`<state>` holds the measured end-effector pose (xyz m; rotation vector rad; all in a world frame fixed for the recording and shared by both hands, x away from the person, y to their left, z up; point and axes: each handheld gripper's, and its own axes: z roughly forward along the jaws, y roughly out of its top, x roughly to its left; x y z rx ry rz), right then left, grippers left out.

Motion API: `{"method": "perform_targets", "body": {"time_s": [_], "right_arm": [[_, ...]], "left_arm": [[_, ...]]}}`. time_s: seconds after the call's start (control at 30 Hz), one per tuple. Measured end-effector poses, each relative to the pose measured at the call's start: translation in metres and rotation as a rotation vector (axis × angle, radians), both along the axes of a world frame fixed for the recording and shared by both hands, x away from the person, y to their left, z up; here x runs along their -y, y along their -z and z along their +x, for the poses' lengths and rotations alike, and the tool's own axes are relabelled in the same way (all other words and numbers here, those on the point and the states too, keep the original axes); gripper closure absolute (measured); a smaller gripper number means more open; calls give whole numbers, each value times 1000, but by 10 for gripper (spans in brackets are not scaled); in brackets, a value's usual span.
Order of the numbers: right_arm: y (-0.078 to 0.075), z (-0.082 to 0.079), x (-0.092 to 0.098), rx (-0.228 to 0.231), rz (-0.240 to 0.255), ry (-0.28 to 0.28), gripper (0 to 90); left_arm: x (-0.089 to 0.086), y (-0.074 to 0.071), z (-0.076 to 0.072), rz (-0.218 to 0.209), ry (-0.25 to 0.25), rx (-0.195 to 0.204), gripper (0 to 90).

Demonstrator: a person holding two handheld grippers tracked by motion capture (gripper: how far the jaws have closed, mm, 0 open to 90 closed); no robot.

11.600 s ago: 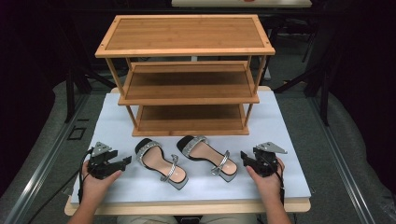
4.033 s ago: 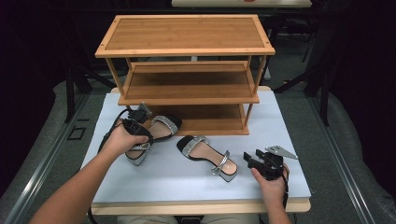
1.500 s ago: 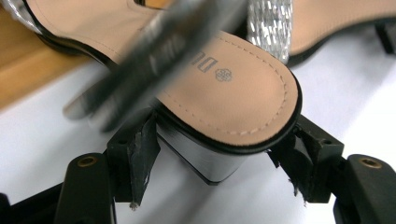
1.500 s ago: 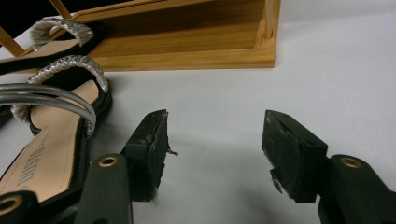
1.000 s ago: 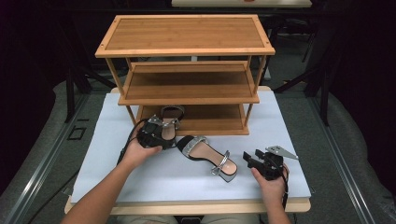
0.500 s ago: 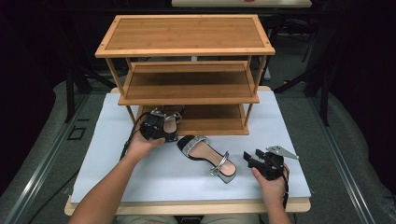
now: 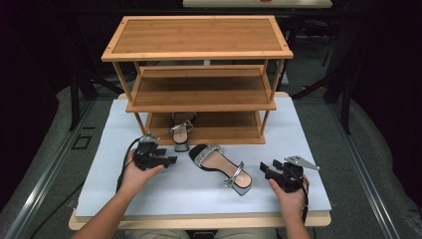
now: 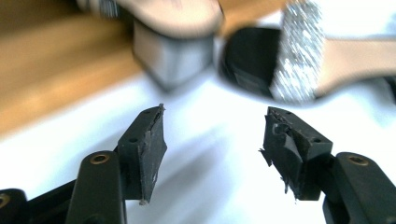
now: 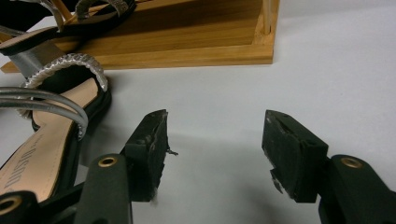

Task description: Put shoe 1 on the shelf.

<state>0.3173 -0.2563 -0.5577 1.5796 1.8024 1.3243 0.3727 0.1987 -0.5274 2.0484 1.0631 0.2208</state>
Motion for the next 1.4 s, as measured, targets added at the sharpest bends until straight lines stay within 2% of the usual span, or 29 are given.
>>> {"method": "perform_targets", "body": {"time_s": [0.07,0.1,0.17,0.2,0.27,0.3,0.37,0.4,0.43,0.5,0.53,0.67,0.73,0.8,0.83,0.9,0.93,0.97,1.07,1.1,1.13,1.17,1.2,1.23,1.33,1.37,1.4], "right_arm": [[-1,-1,-1,-15,-14,-6,399],[0,0,-3,-4,-7,-5,399],[0,0,-5,-17,-16,-12,399],[0,0,-6,-31,-25,-14,399],[0,1,-8,-18,-24,-13,397],[-3,0,-9,-27,-26,-14,394],[-7,0,-10,-15,-34,-13,392],[-10,0,-10,-18,-44,-8,392],[-11,1,-11,-2,-38,1,392],[-18,4,-10,-25,-61,-5,396],[-19,5,-11,-16,-63,2,396],[-29,11,-10,-62,-86,-35,393],[-34,15,-11,-79,-96,-33,391],[-40,18,-11,-90,-87,-65,391],[-41,21,-13,-80,-94,-57,391],[-47,23,-14,-96,-105,-93,391],[-50,25,-15,-93,-117,-92,391],[-52,26,-16,-106,-114,-120,390],[-58,31,-20,-134,-149,-119,376],[-61,33,-21,-156,-151,-144,363],[-63,34,-24,-164,-191,-117,350],[-65,36,-26,-182,-183,-152,331],[-67,37,-29,-186,-205,-137,315],[-69,39,-32,-198,-215,-150,309],[-76,43,-39,-227,-204,-197,329],[-78,44,-43,-213,-224,-153,344],[-82,46,-46,-230,-220,-169,350]], "left_arm": [[-13,6,-20,-7,-10,-7,391],[-20,10,-28,-2,-17,-6,395],[-34,16,-38,11,-59,-20,397],[-39,17,-40,8,-75,-24,399],[-51,18,-42,-35,-113,-31,404],[-56,18,-42,-47,-125,-26,407],[-62,20,-41,-51,-144,-18,418],[-64,20,-40,-36,-146,-17,426],[-64,20,-39,-33,-143,-18,426],[-64,21,-37,-26,-131,-9,427],[-63,22,-37,-19,-127,-7,427],[-58,24,-36,4,-106,-8,426],[-56,24,-35,2,-105,-9,425],[-55,24,-36,2,-105,-6,425],[-55,24,-35,0,-106,-7,425],[-55,24,-35,0,-111,-11,425],[-55,25,-35,0,-114,-12,425],[-56,25,-35,-5,-117,-13,425],[-57,26,-34,-9,-124,-18,424],[-57,26,-34,-11,-126,-19,424],[-57,26,-34,-13,-126,-18,424],[-57,26,-34,-14,-127,-18,424],[-58,26,-35,-14,-127,-18,423],[-58,26,-35,-14,-126,-18,423],[-58,26,-35,-18,-131,-18,423],[-58,26,-35,-21,-131,-17,423],[-59,26,-36,-20,-131,-17,423]]}}
